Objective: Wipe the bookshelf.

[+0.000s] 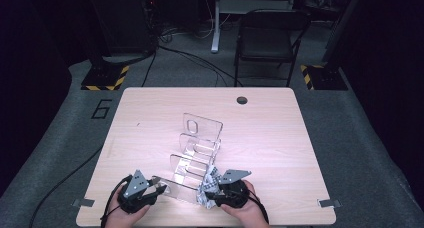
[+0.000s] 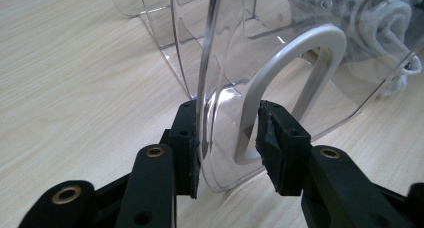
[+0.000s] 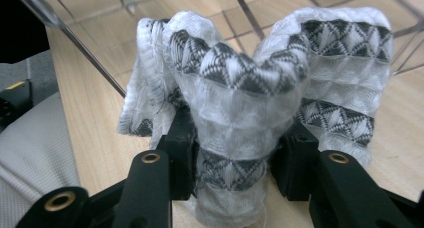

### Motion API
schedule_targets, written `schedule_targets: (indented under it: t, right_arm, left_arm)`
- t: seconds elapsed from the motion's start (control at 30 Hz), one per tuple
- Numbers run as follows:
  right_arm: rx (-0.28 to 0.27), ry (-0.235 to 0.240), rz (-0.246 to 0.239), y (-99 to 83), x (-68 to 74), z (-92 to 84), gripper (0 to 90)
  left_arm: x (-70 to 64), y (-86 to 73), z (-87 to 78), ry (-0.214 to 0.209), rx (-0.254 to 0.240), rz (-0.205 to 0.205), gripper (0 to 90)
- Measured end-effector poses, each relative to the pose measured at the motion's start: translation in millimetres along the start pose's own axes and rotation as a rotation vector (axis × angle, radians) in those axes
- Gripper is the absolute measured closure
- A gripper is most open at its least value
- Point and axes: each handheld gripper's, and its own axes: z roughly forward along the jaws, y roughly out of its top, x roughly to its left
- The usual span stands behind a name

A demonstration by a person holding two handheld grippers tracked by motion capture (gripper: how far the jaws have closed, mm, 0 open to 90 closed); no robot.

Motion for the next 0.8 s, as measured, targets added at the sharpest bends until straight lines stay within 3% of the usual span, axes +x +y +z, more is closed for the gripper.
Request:
schedule_targets:
  t: [0.1, 0.23, 0.4, 0.5, 0.8]
  right_arm:
    - [-0.033, 0.006, 0.002, 1.7, 1.6, -2.6, 58.4]
    - [-0.003, 0.001, 0.007, -0.9, 1.9, 1.4, 58.3]
    - [-0.026, 0.001, 0.002, 1.3, 0.6, -1.6, 58.4]
    - [-0.009, 0.012, 0.028, -1.0, -0.5, 0.6, 58.4]
    - [-0.013, 0.005, 0.025, -0.7, -0.2, 0.6, 58.0]
  left_arm:
    - [-0.1, 0.1, 0.0, 0.000, 0.002, 0.003, 62.1]
    - [0.1, 0.1, 0.2, 0.000, 0.001, 0.005, 62.2]
    - [0.1, 0.0, 0.3, -0.001, 0.001, 0.005, 62.1]
    - [0.0, 0.0, 0.3, -0.001, 0.002, 0.005, 62.1]
    - [-0.1, -0.1, 0.2, -0.003, 0.003, 0.004, 62.0]
